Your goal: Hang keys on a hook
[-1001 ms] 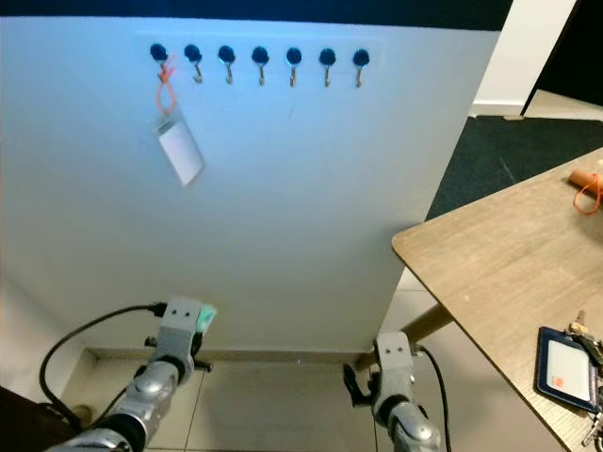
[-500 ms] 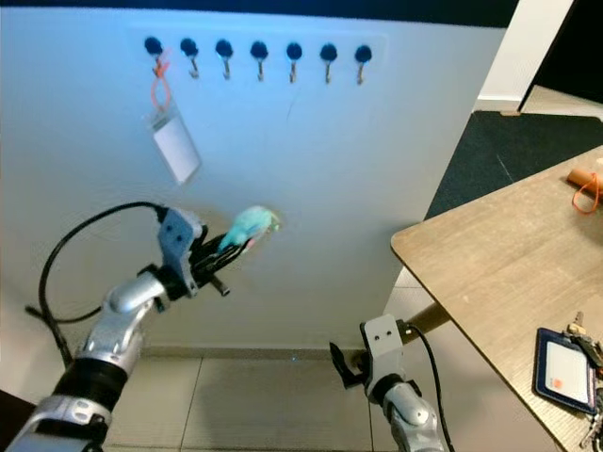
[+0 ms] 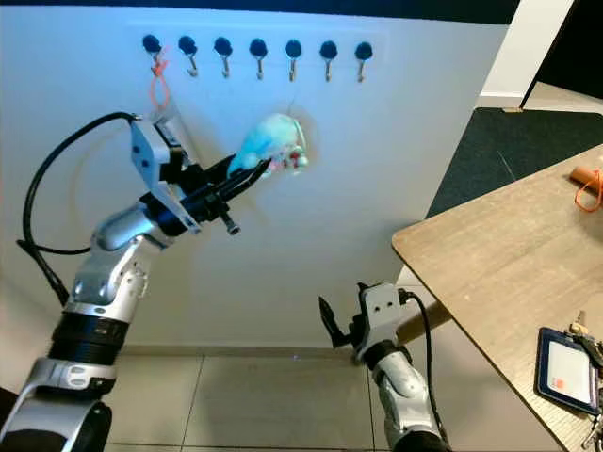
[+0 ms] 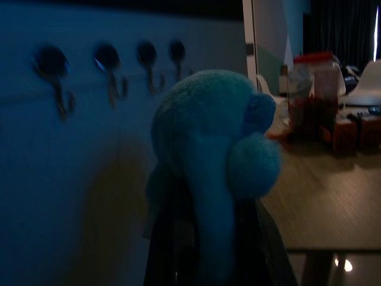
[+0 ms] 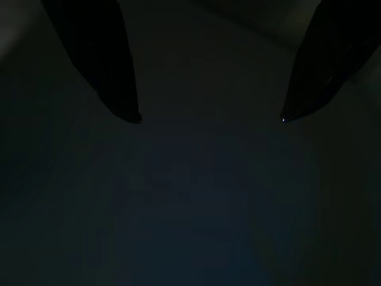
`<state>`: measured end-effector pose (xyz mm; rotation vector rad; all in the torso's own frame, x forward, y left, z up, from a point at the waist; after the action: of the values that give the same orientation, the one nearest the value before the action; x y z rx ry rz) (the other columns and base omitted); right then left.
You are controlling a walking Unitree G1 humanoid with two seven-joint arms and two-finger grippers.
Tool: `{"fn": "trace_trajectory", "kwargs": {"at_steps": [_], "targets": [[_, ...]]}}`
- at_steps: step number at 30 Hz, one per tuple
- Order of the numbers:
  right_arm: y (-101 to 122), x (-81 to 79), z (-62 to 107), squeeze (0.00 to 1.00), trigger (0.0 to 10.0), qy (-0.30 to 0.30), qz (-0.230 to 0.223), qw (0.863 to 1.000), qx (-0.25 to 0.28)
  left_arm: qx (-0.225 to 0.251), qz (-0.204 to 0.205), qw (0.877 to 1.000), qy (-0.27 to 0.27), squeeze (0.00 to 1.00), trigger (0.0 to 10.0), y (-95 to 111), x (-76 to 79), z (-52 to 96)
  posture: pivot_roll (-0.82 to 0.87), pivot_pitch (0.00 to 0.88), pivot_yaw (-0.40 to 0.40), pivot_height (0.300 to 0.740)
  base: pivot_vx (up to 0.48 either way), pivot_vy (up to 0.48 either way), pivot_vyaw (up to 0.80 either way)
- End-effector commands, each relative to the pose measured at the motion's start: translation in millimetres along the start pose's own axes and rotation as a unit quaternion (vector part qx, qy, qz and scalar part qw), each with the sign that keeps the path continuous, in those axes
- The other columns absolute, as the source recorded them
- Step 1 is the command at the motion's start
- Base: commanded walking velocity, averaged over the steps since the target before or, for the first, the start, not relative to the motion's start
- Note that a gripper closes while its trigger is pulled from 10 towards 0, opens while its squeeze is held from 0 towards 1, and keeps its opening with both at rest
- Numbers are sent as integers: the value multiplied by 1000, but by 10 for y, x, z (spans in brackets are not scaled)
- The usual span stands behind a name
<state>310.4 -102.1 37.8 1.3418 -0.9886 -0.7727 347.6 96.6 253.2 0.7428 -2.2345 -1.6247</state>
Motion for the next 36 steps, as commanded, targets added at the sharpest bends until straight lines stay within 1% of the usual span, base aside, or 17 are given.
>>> {"fn": "trace_trajectory", "kwargs": {"at_steps": [1, 3, 5, 6, 8, 9, 10, 11, 13, 14, 15, 18, 20, 24, 27, 30, 36], "targets": [[83, -48, -28, 0, 10000, 15, -2, 1000, 15, 9, -15, 1000, -2, 0, 10000, 156, -38, 25, 34, 33, -22, 740, 0, 0, 0], [352, -156, -114, 0, 10000, 51, 0, 997, 59, 15, -13, 1000, 7, 0, 10000, 237, -97, 79, 32, 32, -23, 740, 0, 0, 0], [548, -235, -157, 0, 10000, 78, 8, 993, 87, 17, -18, 1000, 19, 0, 10000, 283, -148, 110, 33, 30, -25, 740, 0, 0, 0], [548, -235, -157, 0, 10000, 78, 8, 993, 87, 17, -18, 1000, 19, 0, 10000, 283, -148, 110, 33, 30, -25, 740, 0, 0, 0], [827, -289, -216, 0, 10000, 99, 31, 987, 127, 24, -26, 999, 38, 0, 10000, 363, -221, 136, 34, 28, -30, 740, 0, 0, 0], [827, -289, -216, 0, 10000, 99, 31, 987, 127, 24, -26, 999, 38, 0, 10000, 363, -221, 136, 34, 28, -30, 740, 0, 0, 0], [954, -301, -242, 0, 10000, 105, 37, 983, 144, 24, -30, 998, 44, 0, 10000, 396, -250, 148, 34, 28, -30, 740, 0, 0, 0], [954, -301, -242, 0, 10000, 105, 37, 983, 144, 24, -30, 998, 44, 0, 10000, 396, -250, 148, 34, 28, -30, 740, 0, 0, 0], [1184, -309, -281, 0, 10000, 115, 51, 977, 173, 21, -49, 996, 65, 0, 10000, 444, -336, 168, 38, 18, -40, 740, 0, 0, 0], [1184, -309, -281, 0, 10000, 115, 51, 977, 173, 21, -49, 996, 65, 0, 10000, 444, -336, 168, 38, 18, -40, 740, 0, 0, 0], [1274, -302, -301, 0, 10000, 115, 54, 975, 183, 21, -62, 994, 81, 0, 10000, 472, -393, 170, 38, 18, -40, 740, 0, 0, 0], [1344, -294, -310, 0, 10000, 116, 55, 974, 188, 23, -71, 993, 90, 0, 10000, 498, -425, 168, 38, 18, -40, 740, 0, 0, 0], [1469, -295, -322, 0, 10000, 119, 55, 972, 195, 27, -87, 988, 122, 0, 10000, 530, -528, 163, 36, 11, -40, 740, 0, 0, 0], [1491, -305, -311, 0, 10000, 122, 56, 972, 192, 20, -99, 984, 144, 0, 10000, 511, -605, 179, 33, 10, -38, 740, 0, 0, 0], [1496, -308, -304, 0, 10000, 123, 56, 973, 188, 19, -100, 984, 147, 0, 10000, 509, -618, 183, 32, 10, -38, 740, 0, 0, 0], [1499, -327, -282, 0, 10000, 126, 53, 974, 182, 29, -111, 977, 177, 0, 10000, 552, -713, 217, 31, 12, -37, 740, 0, 0, 0], [1496, -349, -275, 0, 10000, 130, 54, 974, 180, 31, -120, 973, 194, 0, 10000, 567, -778, 266, 31, 13, -37, 740, 0, 0, 0]]}}
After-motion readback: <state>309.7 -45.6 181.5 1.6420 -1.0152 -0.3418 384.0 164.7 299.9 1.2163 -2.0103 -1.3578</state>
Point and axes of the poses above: a point about 5 cm out from each wrist's last joint towards the gripper, its own z axis pointing back from the gripper into the wrist, its own y axis along the axis of the wrist's last joint, x = y × z, the point moved 5 cm from there along -z, pointing out of the wrist towards the gripper, and after that the axes turned 10 degrees about z, right-handed, at the moved point
